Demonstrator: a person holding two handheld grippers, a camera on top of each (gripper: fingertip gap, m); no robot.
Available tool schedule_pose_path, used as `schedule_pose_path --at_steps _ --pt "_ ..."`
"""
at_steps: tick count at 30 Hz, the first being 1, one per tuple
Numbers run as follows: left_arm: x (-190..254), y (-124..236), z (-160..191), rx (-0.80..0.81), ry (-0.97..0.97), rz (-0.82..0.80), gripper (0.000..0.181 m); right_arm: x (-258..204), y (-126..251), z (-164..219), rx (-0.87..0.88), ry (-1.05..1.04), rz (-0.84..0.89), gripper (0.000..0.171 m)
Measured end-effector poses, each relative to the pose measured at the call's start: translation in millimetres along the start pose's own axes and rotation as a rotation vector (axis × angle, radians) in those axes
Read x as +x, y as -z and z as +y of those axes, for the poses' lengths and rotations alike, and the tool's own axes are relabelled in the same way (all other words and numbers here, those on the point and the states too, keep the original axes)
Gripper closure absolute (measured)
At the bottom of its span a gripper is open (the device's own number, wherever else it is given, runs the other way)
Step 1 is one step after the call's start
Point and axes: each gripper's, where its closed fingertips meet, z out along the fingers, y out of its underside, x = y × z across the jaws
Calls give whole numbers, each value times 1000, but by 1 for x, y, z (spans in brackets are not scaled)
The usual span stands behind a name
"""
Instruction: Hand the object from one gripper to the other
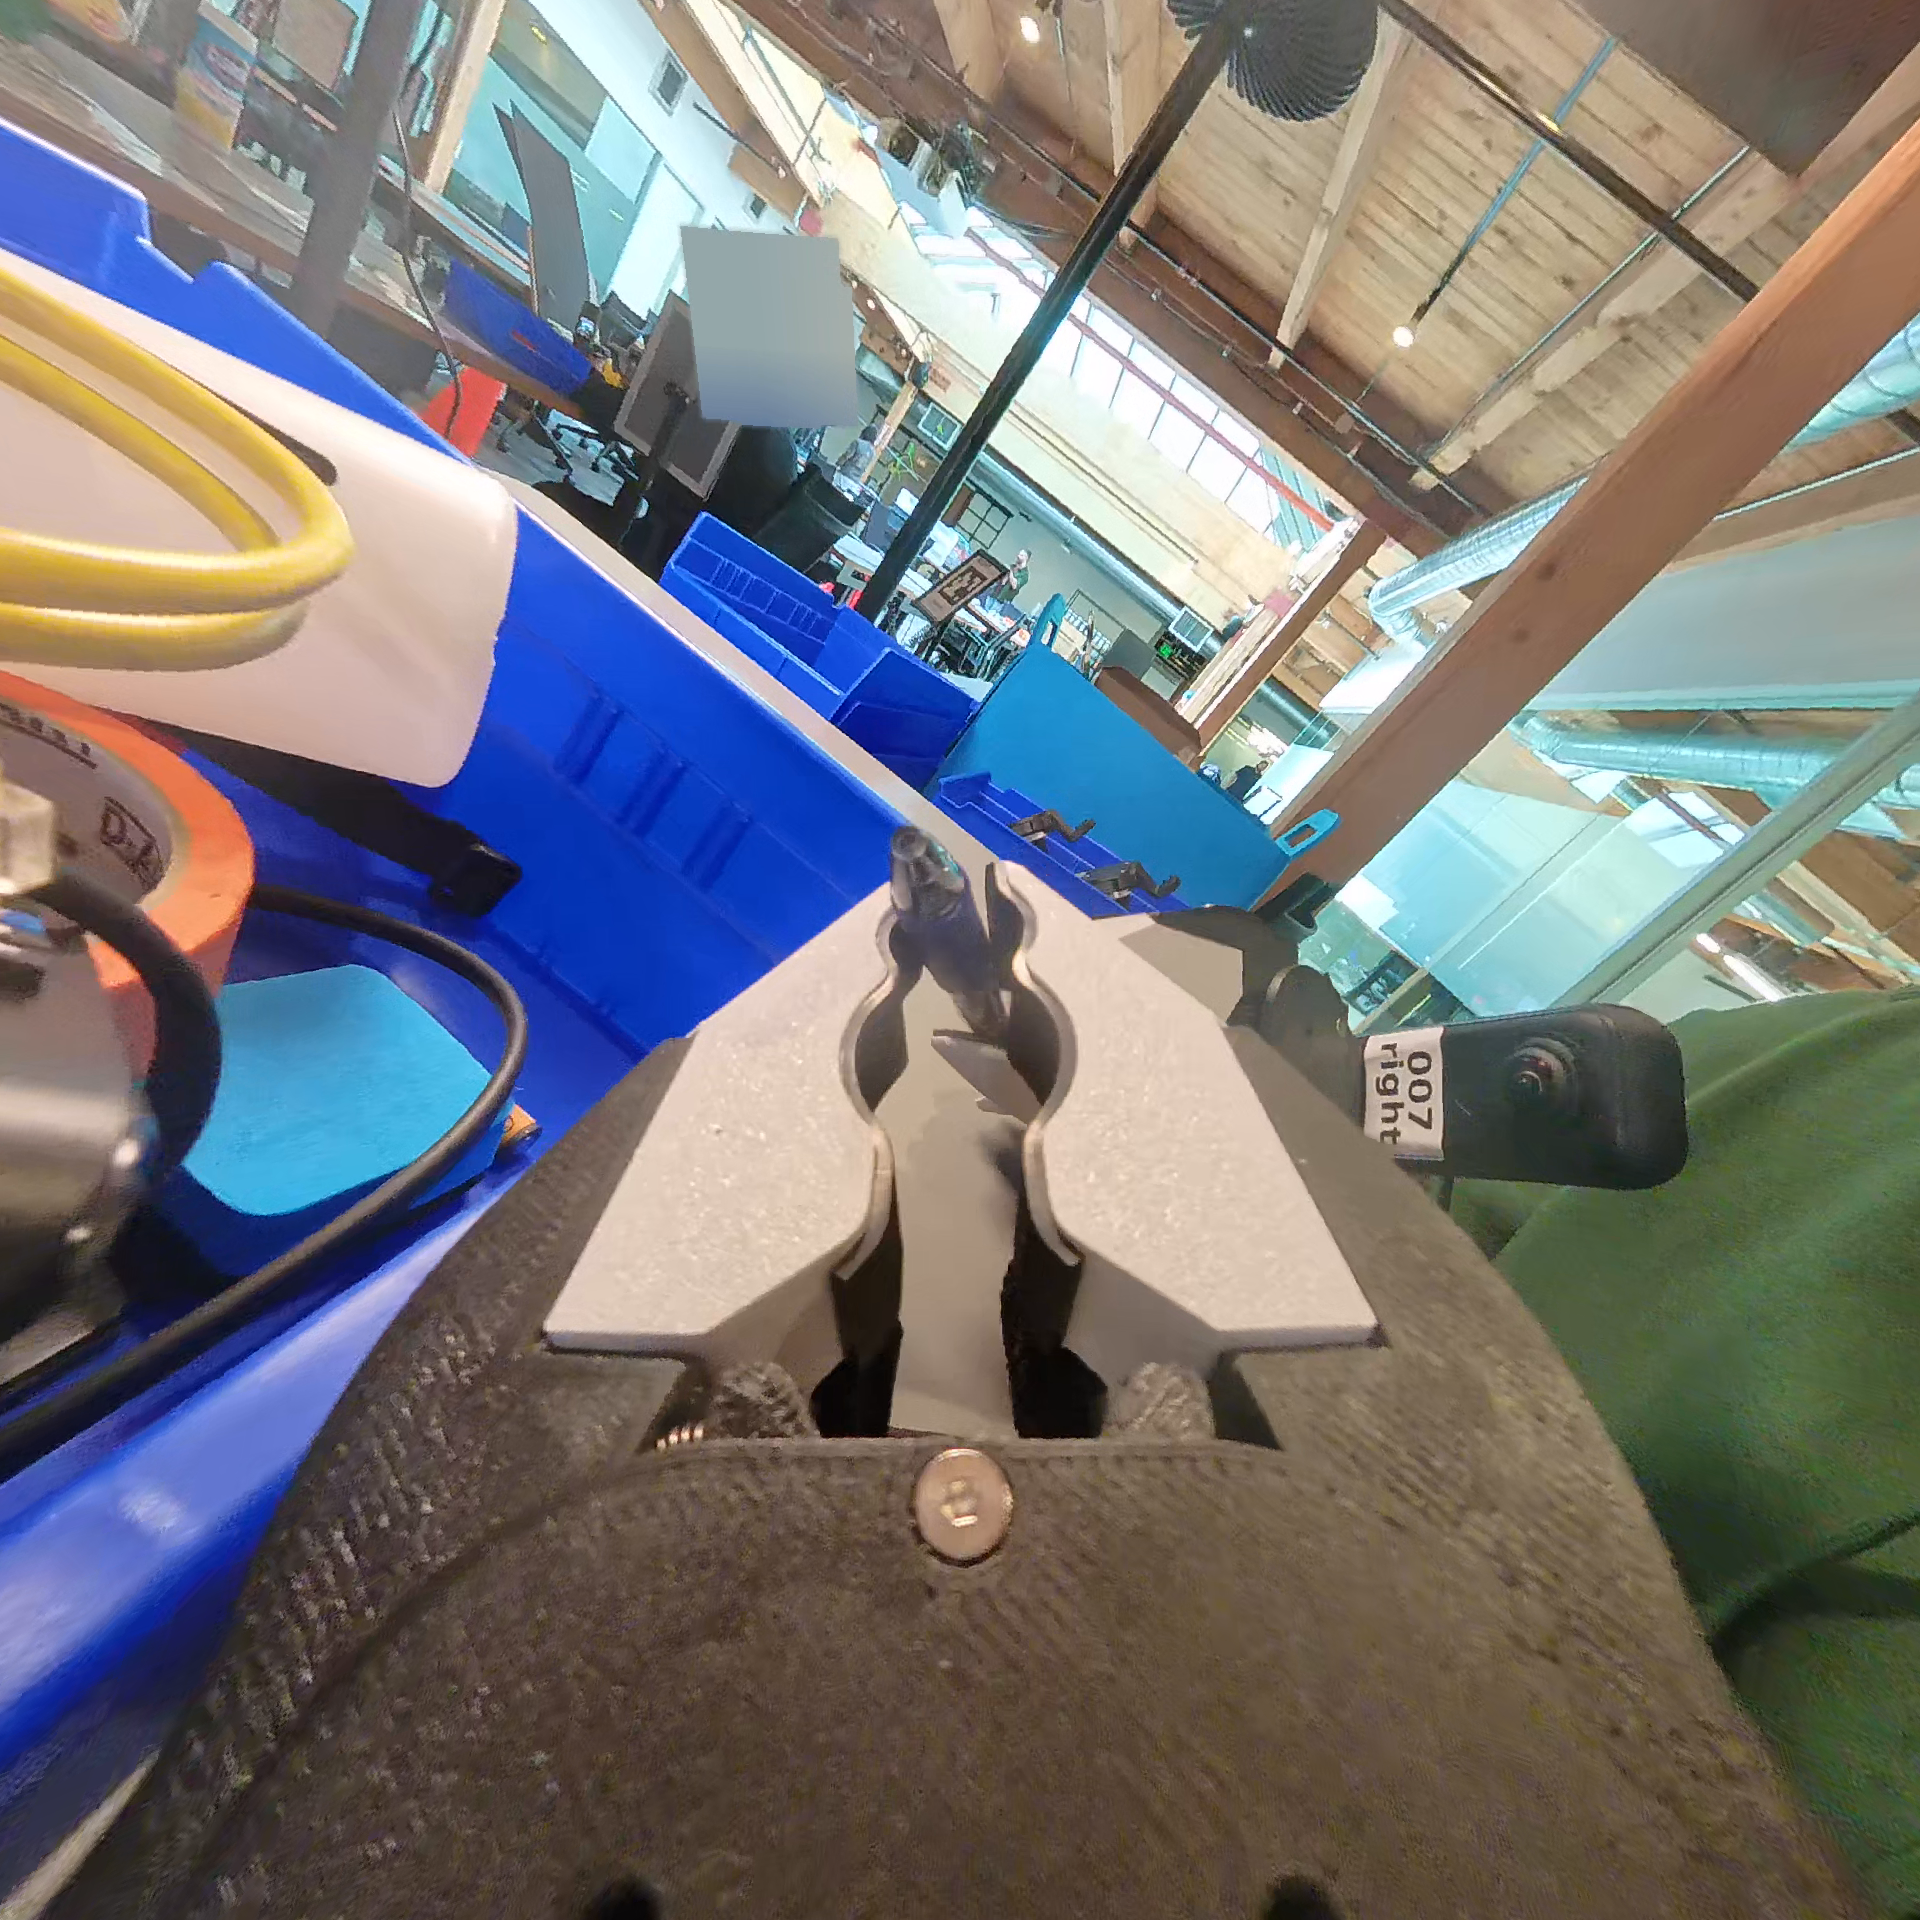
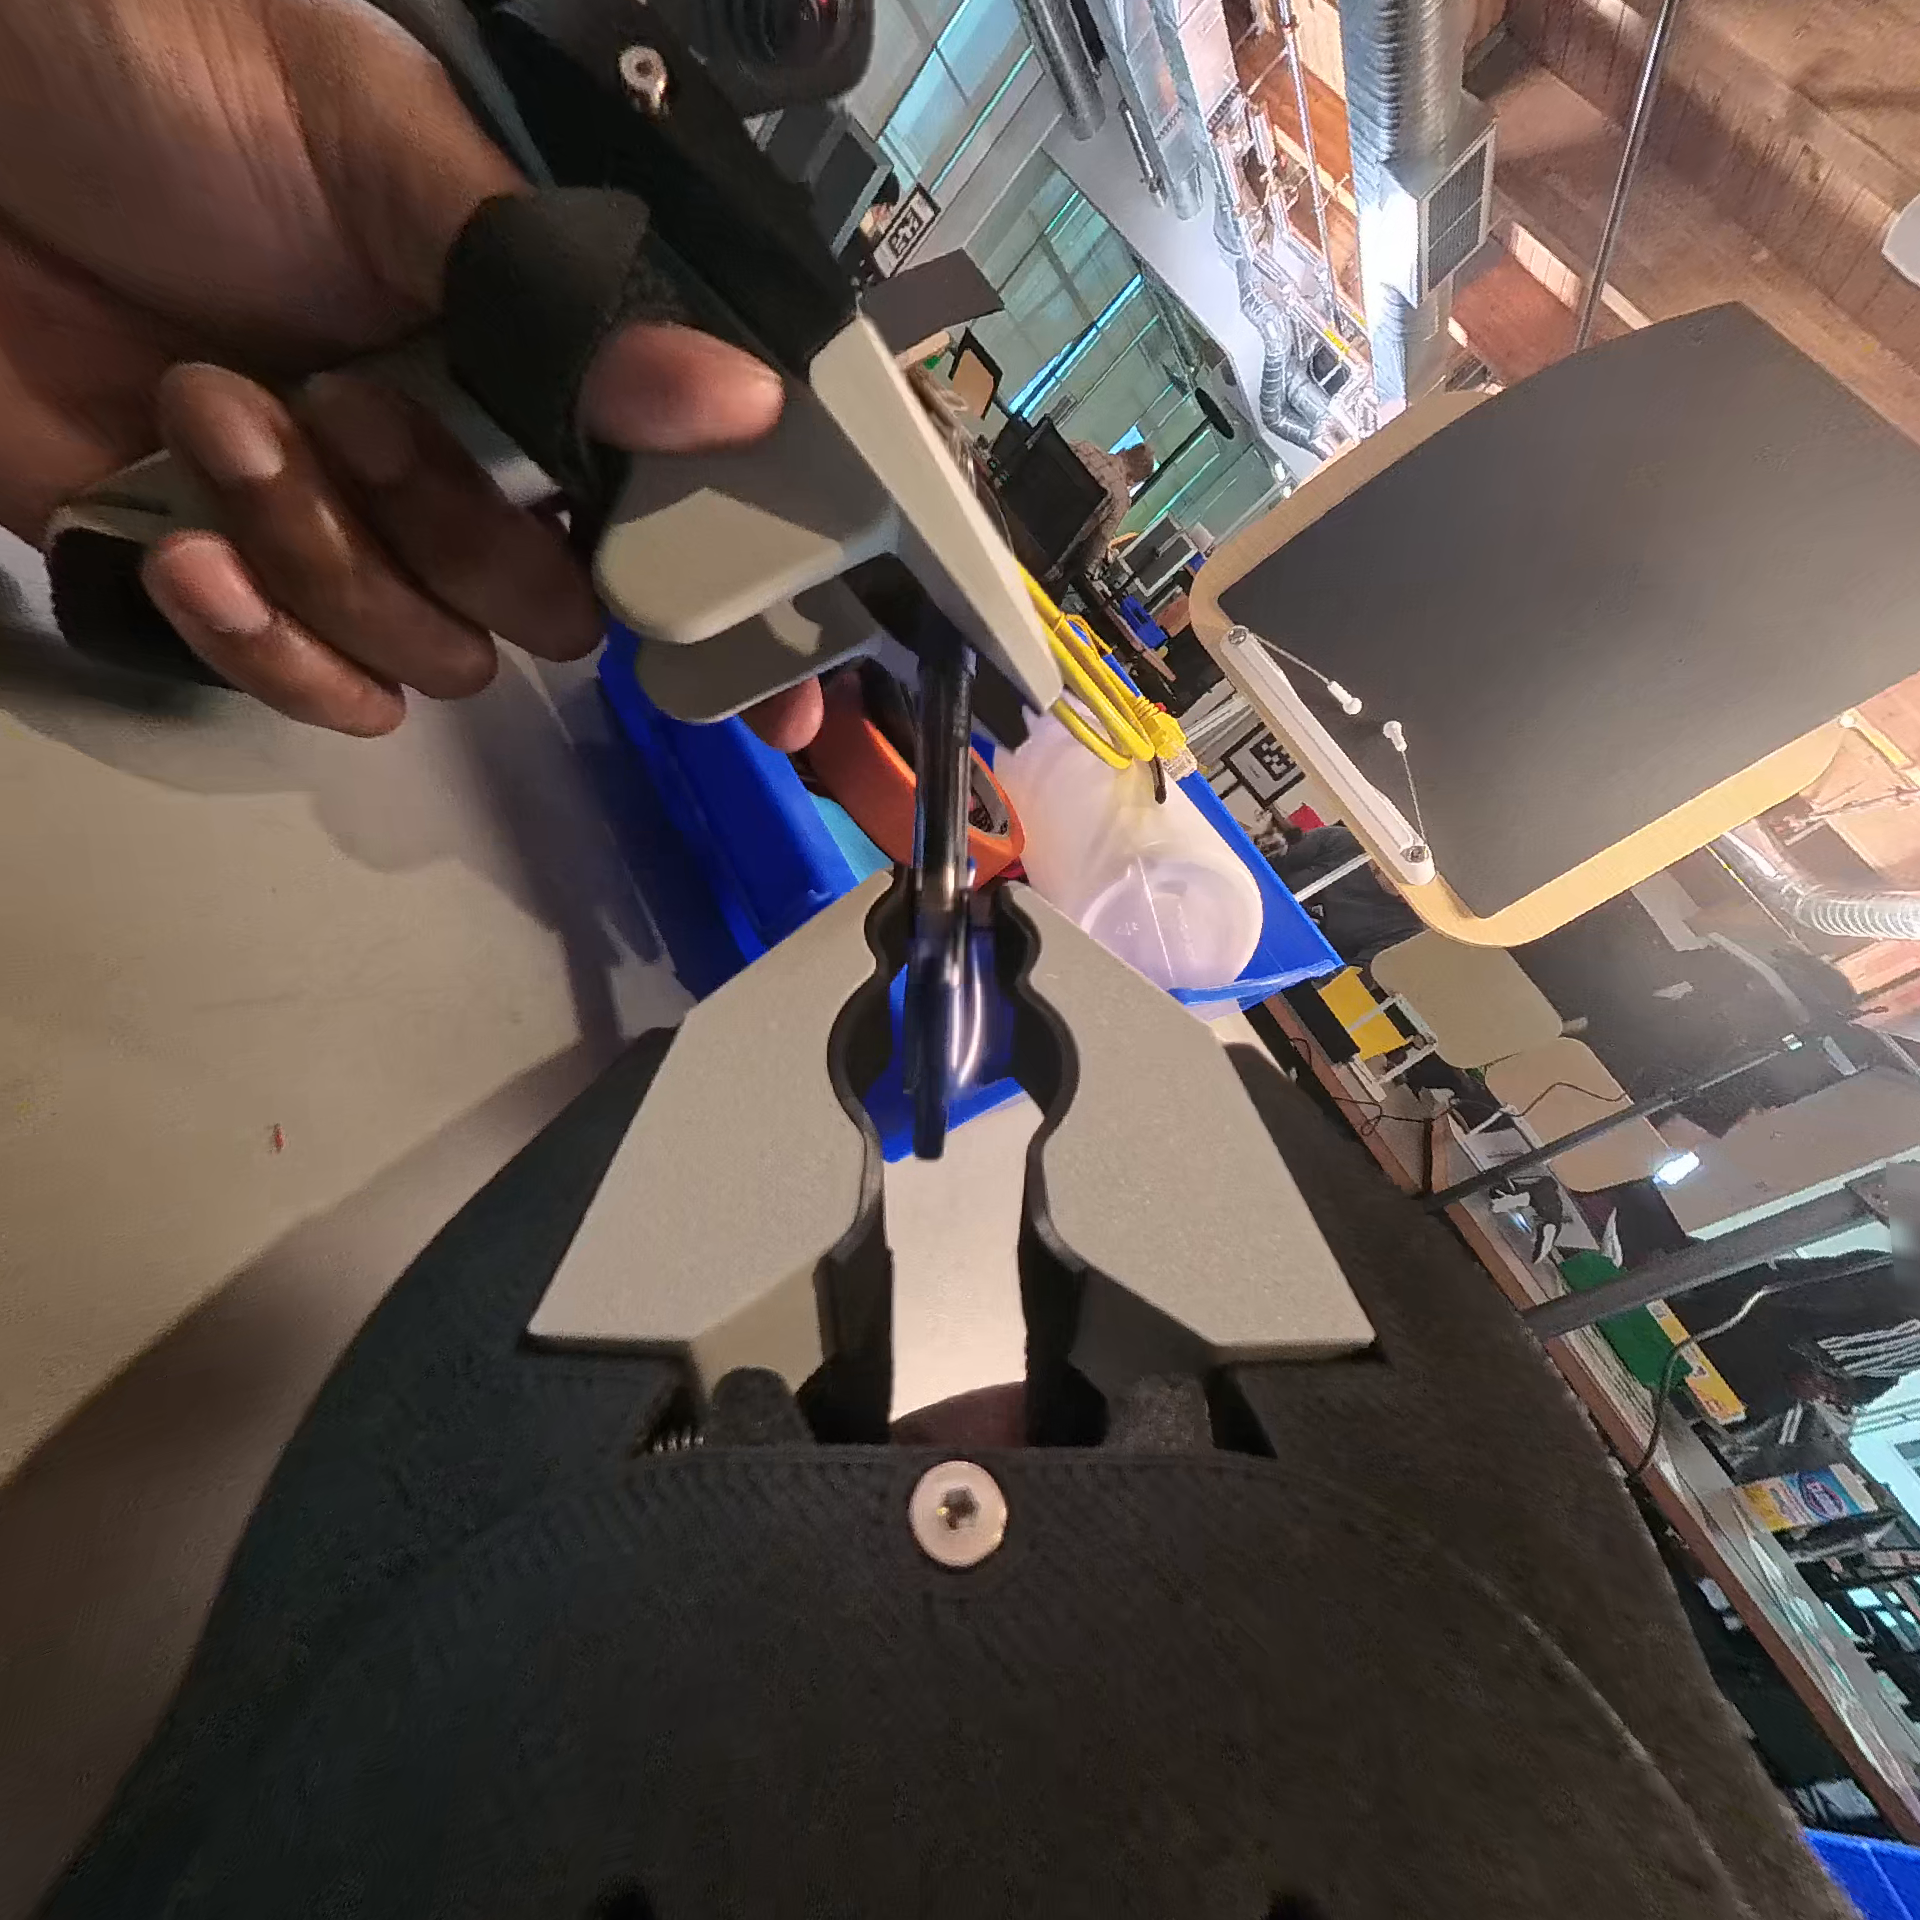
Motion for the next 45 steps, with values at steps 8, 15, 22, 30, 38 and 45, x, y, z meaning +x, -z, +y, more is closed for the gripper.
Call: schedule_pose_path --at_steps 8,15,22,30,38,45 --pt "5 -9 23 -86 -6 16 169 -8 2 -7 30 52 -15 154" --pt "1 -8 17 -73 1 3 161 -6 1 -3 9 68 -3 161" --pt "5 -6 24 -149 -42 23 169 -4 1 -1 3 74 3 161" --pt "-7 -1 8 -63 -63 -62 169 5 4 -10 48 18 35 152" --pt "-10 19 -35 181 -39 -83 170 6 4 -10 56 -51 15 151" --pt "7 12 -28 166 73 73 170 2 0 -3 48 -278 -75 147"
